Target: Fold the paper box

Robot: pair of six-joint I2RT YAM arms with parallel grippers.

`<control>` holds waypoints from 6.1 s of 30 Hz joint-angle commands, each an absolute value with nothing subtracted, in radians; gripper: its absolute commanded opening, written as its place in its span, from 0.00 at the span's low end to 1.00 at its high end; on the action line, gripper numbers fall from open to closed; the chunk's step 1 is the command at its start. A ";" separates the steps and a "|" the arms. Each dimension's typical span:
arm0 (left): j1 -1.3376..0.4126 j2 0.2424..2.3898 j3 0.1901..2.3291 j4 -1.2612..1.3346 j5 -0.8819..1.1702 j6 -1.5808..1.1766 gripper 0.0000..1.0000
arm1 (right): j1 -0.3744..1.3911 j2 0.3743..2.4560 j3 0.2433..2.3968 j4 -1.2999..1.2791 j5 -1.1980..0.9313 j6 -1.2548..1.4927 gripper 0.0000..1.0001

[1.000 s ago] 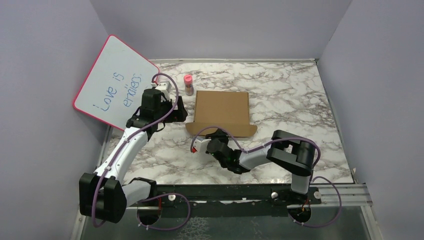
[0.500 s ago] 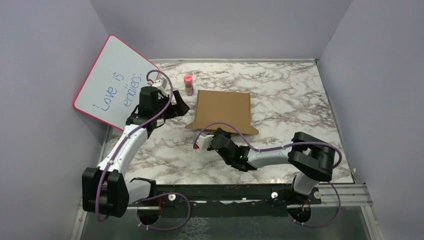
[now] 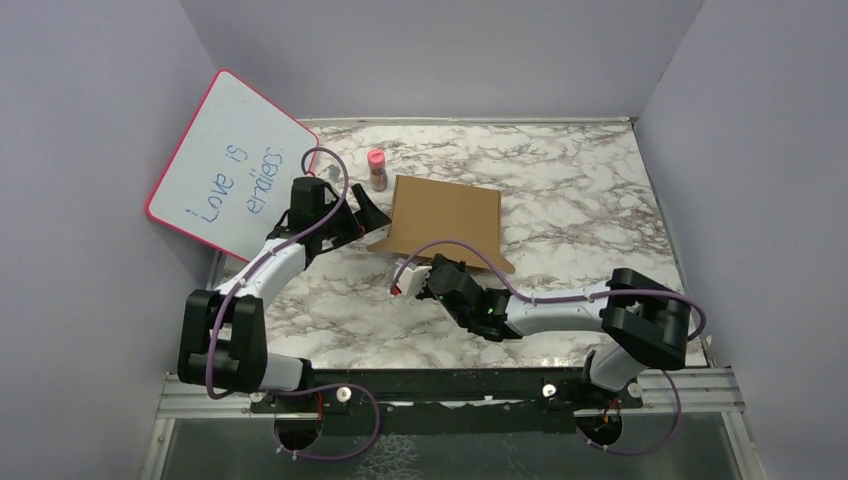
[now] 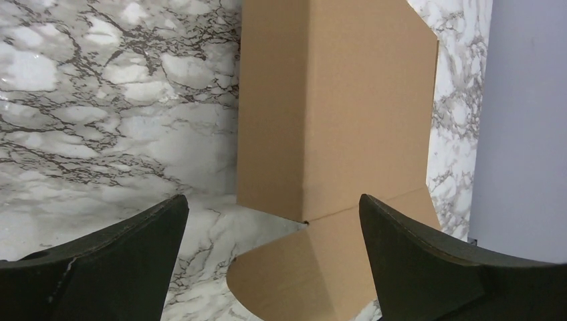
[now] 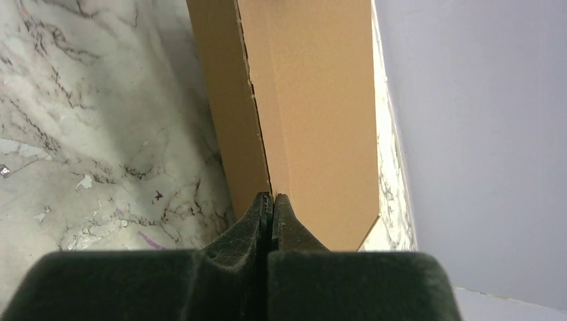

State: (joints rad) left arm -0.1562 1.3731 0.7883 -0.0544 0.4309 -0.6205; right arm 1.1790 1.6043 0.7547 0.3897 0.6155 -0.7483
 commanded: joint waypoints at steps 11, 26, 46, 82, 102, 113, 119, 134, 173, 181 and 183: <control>-0.141 1.510 0.745 0.191 0.624 -0.825 0.98 | 1.181 1.539 0.743 0.409 0.572 -0.701 0.01; -0.141 1.574 0.711 0.363 0.765 -0.958 0.50 | 1.181 1.494 0.728 0.427 0.557 -0.683 0.01; -0.139 1.304 0.654 0.271 0.673 -1.134 0.26 | 1.183 1.327 0.785 0.222 0.485 -0.628 0.74; -0.139 1.216 0.714 0.078 0.661 -1.194 0.34 | 1.177 1.703 0.747 0.878 0.680 -1.164 0.67; -0.138 1.158 0.805 -0.093 0.514 -0.953 0.69 | 1.172 1.523 0.932 0.198 0.611 -0.863 0.34; -0.138 1.158 0.801 -0.079 0.505 -0.925 0.68 | 1.172 1.473 0.998 0.029 0.542 -0.746 0.32; -0.135 1.117 0.890 -0.250 0.340 -0.691 0.71 | 1.164 1.496 1.060 -0.049 0.512 -0.738 0.31; -0.135 1.048 1.048 -0.402 0.127 -0.356 0.73 | 1.007 1.604 1.382 -0.273 0.259 -0.752 0.10; -0.520 1.370 0.482 0.544 -0.232 -0.964 0.56 | 0.804 1.850 1.912 -0.757 -0.233 -0.602 0.06; -0.610 1.354 0.462 0.655 -0.416 -0.928 0.54 | 0.803 1.841 1.952 -0.843 -0.334 -0.552 0.06; -0.626 1.319 0.442 0.675 -0.448 -0.917 0.54 | 0.804 1.835 1.956 -0.858 -0.348 -0.543 0.06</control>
State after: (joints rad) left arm -0.5972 1.3880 0.4625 0.5480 -0.3046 -0.9390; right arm 0.7971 1.8774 1.9152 -0.7841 -0.2436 -0.5938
